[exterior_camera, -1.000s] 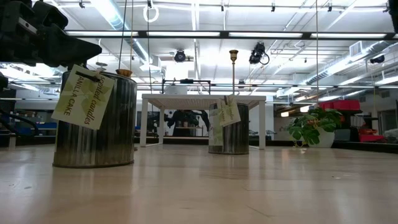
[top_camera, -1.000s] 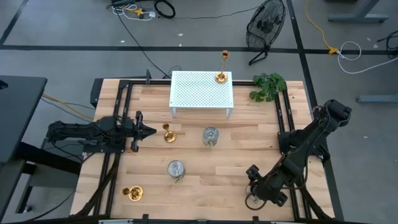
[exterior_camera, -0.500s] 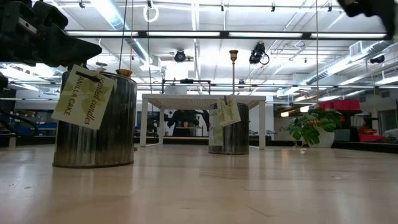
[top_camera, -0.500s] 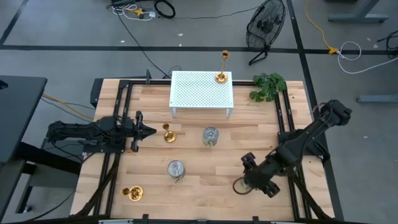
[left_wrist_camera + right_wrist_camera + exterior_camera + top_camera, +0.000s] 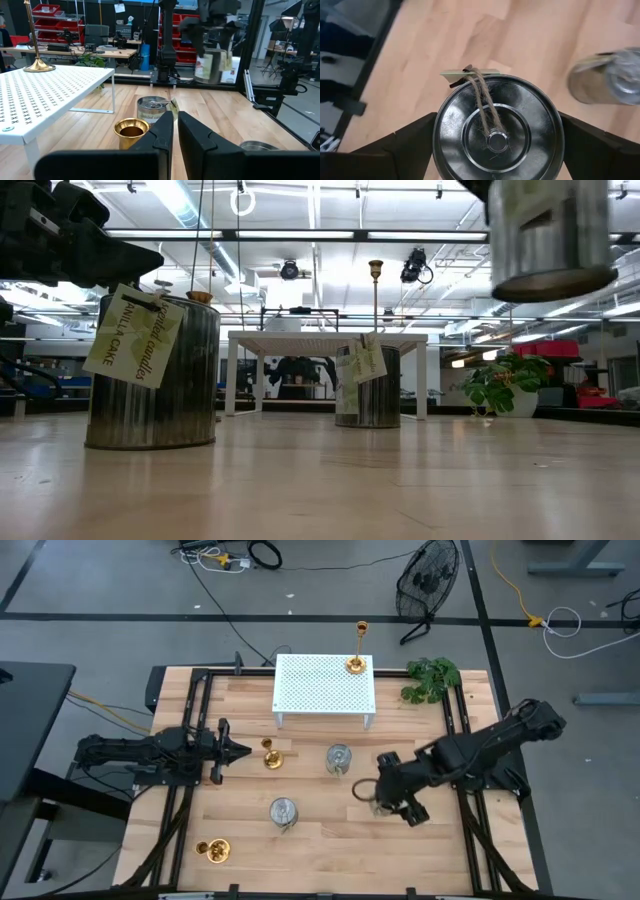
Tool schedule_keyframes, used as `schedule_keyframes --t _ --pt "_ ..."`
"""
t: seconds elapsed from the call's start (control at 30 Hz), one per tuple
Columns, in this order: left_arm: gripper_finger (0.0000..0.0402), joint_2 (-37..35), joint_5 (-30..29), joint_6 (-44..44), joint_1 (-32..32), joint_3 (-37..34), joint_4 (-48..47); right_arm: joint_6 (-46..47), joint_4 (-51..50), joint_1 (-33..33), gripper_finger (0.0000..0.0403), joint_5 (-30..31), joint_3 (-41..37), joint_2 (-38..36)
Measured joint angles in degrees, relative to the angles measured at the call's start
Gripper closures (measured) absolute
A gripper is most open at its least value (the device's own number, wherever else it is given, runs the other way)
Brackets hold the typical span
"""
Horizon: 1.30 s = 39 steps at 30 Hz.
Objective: Pick & Place candle stick holders
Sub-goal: Put the right scented candle can on the shelf
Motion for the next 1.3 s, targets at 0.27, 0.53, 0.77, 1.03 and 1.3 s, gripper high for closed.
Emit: schedule_keyframes --t 0.27,0.53,0.77,1.03,1.3 --pt "0.0369 0.0 0.0 0.0 0.0 0.0 0.0 -1.0 -3.3 -7.3 0.0039 0.0 3.1 2.9" --pt "0.0369 0.0 0.0 0.0 0.0 0.0 0.0 -1.2 -4.6 -12.8 0.0039 0.0 7.7 6.9" --pt "0.0369 0.0 0.0 0.0 0.0 0.0 0.0 0.0 -5.7 -16.2 0.0039 -0.1 10.9 9.6" --pt "0.0369 0.0 0.0 0.0 0.0 0.0 0.0 3.4 -5.6 -19.5 0.0039 0.0 11.3 10.1" --pt "0.0369 0.0 0.0 0.0 0.0 0.0 0.0 7.2 -5.0 -21.2 0.0039 0.7 11.3 10.1"
